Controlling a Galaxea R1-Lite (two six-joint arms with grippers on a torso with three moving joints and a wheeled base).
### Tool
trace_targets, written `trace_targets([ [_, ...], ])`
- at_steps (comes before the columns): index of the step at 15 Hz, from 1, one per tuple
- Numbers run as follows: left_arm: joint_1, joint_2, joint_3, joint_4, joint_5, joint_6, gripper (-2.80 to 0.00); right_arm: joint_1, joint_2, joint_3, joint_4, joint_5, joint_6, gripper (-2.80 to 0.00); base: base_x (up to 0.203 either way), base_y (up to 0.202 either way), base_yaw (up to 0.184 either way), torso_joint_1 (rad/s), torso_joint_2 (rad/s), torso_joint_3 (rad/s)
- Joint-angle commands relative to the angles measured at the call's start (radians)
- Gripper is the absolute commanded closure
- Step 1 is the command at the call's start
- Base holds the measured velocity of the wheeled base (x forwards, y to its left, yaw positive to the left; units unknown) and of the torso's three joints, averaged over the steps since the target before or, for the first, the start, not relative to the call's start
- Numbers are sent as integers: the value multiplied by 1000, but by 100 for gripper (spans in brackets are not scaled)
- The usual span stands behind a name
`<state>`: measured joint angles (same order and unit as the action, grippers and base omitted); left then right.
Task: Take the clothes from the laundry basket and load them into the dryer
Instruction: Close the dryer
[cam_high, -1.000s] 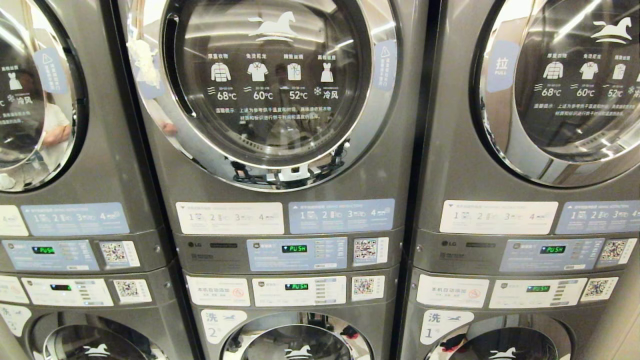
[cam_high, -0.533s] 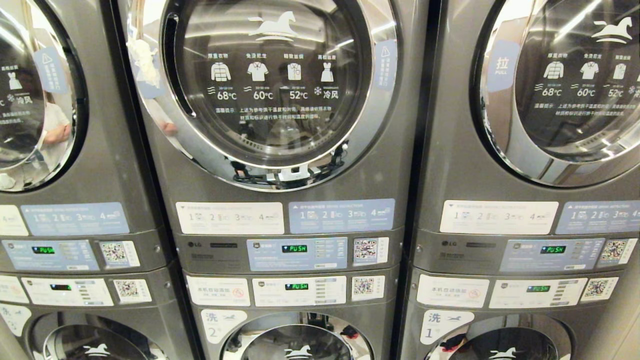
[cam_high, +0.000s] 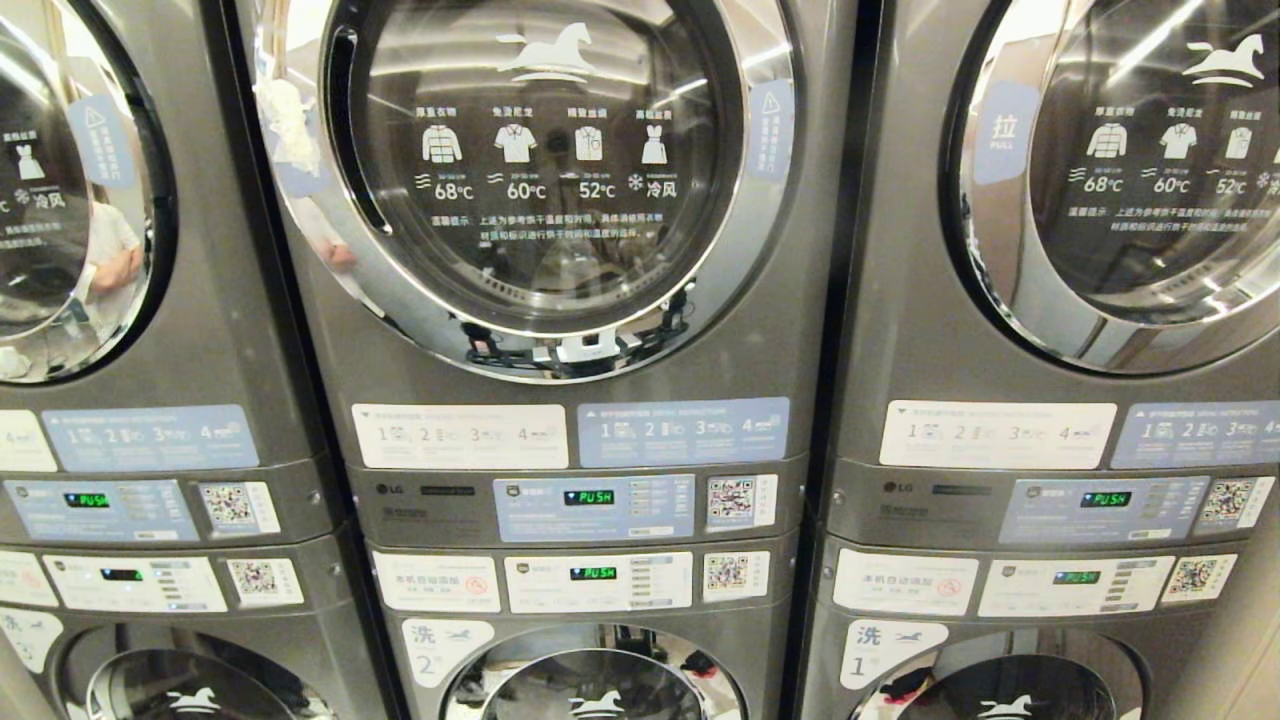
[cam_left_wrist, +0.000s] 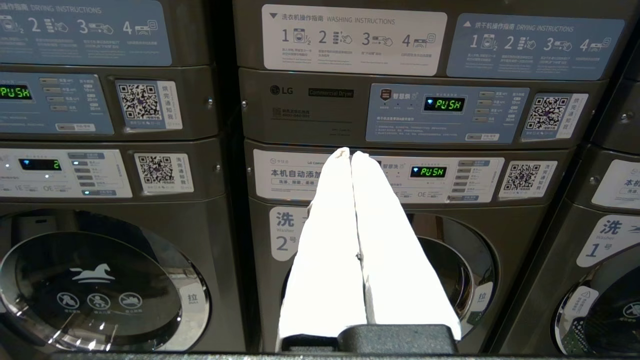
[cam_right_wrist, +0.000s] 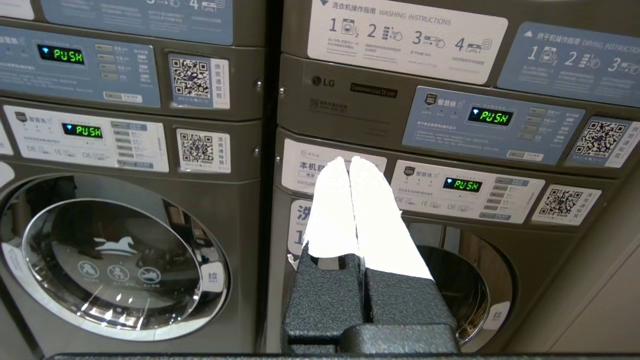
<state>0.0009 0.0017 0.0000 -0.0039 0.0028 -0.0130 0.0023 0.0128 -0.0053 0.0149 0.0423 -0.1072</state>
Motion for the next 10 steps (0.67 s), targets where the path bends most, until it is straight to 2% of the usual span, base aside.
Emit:
trace_targets([
  [1, 1, 0, 1, -1, 0, -1, 0, 1, -13, -1, 5, -2, 2, 0, 0, 0, 0, 0, 0, 0],
  [4, 1, 0, 1, -1, 0, -1, 0, -1, -12, -1, 3, -16, 28, 0, 0, 0, 0, 0, 0, 0],
  [10, 1, 0, 2, -1, 0, 3, 0, -1, -13, -1, 2, -18, 28, 0, 0, 0, 0, 0, 0, 0],
])
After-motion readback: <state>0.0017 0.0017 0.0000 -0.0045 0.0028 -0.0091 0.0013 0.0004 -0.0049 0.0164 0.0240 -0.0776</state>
